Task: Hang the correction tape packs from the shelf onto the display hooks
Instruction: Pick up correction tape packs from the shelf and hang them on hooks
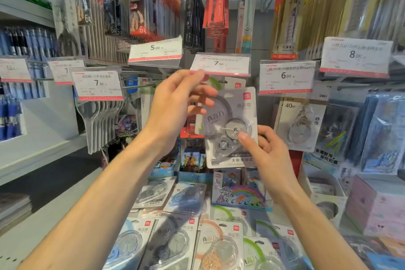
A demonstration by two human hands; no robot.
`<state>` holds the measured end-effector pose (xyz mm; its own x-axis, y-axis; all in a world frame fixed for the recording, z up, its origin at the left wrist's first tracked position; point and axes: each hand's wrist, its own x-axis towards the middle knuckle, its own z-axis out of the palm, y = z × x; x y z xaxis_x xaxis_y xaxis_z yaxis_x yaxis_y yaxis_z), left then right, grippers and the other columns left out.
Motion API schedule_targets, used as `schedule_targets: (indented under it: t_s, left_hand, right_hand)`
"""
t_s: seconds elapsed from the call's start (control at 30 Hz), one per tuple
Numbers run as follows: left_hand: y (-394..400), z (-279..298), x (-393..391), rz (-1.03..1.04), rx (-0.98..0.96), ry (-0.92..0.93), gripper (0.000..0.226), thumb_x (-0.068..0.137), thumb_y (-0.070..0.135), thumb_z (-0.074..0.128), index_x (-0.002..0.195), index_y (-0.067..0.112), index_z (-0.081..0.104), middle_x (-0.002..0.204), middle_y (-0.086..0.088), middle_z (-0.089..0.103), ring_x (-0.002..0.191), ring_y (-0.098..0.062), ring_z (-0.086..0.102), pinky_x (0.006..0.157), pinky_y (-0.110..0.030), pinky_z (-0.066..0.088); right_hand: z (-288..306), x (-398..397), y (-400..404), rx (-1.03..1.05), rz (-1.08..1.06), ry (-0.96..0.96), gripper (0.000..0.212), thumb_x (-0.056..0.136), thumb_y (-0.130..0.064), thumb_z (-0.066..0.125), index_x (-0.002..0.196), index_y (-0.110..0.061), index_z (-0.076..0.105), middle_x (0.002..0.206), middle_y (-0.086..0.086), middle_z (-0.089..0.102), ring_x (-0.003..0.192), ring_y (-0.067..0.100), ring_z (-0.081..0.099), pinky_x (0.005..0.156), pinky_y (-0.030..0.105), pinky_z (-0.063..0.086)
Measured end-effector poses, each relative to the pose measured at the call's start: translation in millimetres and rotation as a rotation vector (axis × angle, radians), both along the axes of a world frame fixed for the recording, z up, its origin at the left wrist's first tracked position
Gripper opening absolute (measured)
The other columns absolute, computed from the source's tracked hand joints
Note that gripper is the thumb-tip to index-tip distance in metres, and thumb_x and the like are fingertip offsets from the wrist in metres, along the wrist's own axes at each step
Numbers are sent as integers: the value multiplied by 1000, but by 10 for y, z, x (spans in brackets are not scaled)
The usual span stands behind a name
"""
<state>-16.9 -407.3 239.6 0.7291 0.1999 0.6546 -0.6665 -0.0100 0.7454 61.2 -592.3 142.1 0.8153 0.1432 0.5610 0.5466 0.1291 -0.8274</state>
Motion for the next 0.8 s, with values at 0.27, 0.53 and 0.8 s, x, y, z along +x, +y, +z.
schedule_targets:
  t_s: [0.27, 0.53, 0.8]
  left_hand:
    - [-42, 189, -65, -38, -26, 6, 25, 107, 26, 51, 90, 13, 64, 66, 2, 73, 56, -12, 64, 55, -21, 49]
    - [-12, 166, -28, -28, -9, 20, 26, 106, 27, 53, 88, 13, 65, 68, 1, 73, 58, -14, 63, 55, -23, 49]
    - [5, 128, 55, -27, 12, 43, 21, 105, 22, 53, 91, 10, 64, 68, 1, 73, 58, -14, 63, 56, -23, 50]
  right_hand:
    - [199, 14, 143, 21, -12, -87, 20, 95, -32, 73, 112, -26, 64, 100, -7, 81, 90, 3, 76, 74, 11, 53]
    - [302, 126, 185, 54, -87, -78, 23, 95, -33, 73, 112, -28, 59, 89, -14, 81, 78, -4, 72, 64, 11, 53]
    - [295, 280, 230, -32, -190, -34, 25, 91, -47, 74, 107, -34, 59, 89, -13, 78, 78, -5, 69, 62, 9, 47]
